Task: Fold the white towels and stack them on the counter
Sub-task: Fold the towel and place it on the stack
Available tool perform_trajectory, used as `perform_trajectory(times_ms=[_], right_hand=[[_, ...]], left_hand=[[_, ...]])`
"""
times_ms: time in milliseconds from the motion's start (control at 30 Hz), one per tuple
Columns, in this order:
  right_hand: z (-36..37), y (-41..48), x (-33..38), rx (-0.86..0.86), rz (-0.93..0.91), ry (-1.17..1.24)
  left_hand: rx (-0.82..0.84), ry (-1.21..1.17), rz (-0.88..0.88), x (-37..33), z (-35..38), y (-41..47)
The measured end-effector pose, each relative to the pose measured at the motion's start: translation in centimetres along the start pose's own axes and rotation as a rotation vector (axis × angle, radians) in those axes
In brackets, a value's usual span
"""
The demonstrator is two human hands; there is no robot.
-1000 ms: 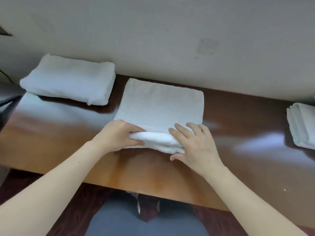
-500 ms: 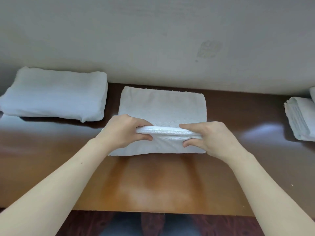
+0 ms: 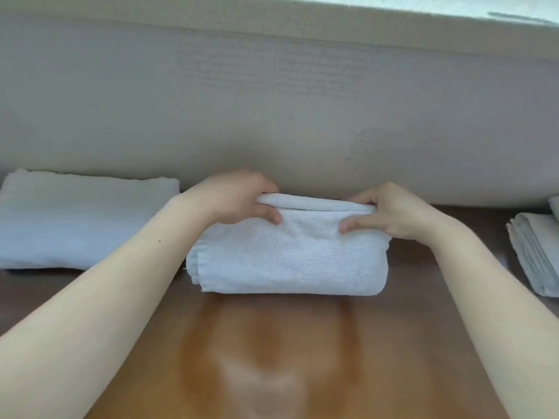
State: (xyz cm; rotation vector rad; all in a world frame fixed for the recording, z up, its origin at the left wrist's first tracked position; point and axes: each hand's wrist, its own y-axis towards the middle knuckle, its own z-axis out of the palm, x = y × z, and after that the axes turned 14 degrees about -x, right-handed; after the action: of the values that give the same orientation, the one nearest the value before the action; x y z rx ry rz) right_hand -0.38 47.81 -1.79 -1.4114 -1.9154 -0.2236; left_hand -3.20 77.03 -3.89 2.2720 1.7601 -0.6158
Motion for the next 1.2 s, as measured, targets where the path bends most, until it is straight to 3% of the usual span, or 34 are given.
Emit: perform_trajectory(times_ms=[267, 333, 433, 533, 667, 767, 967, 1100, 1200], right_hand=[[2.6, 5.8, -4.6, -0.095, 0.123, 0.057], [3.7, 6.0, -5.9, -0.129, 0.174, 0.111], [5.0, 6.0, -7.4, -0.232, 0.236, 0.180], [6.1, 5.5, -8.0, -0.394, 0.209, 0.149], [6.4, 4.2, -7.4, -0.539, -0.014, -0.016], [6.0, 3.4, -6.9, -0.552, -0.154, -0.151], [6.2, 3.3, -6.2, -0.604, -0.405, -0.316], [6.0, 3.9, -6.5, -0.487, -0.257, -0.230], [6.4, 4.3, -7.0, -0.548, -0.157, -0.157]], left_hand=[[-0.042, 0.063, -0.157, 2.4, 4.5, 2.8], [-0.179, 0.012, -0.153, 3.0, 5.4, 1.8], [-0.510, 0.004, -0.084, 4.2, 6.6, -0.9], [-0.713, 0.037, -0.174, 5.6, 8.1, -4.4], [-0.653, -0.029, -0.324, 6.7, 9.2, -5.8], [-0.579, -0.127, -0.387, 6.7, 8.7, -4.7], [-0.603, -0.287, -0.264, 6.2, 6.7, -2.4], [-0.492, -0.298, -0.373, 7.0, 6.6, -1.5], [-0.577, -0.218, -0.384, 7.2, 6.9, -1.1]])
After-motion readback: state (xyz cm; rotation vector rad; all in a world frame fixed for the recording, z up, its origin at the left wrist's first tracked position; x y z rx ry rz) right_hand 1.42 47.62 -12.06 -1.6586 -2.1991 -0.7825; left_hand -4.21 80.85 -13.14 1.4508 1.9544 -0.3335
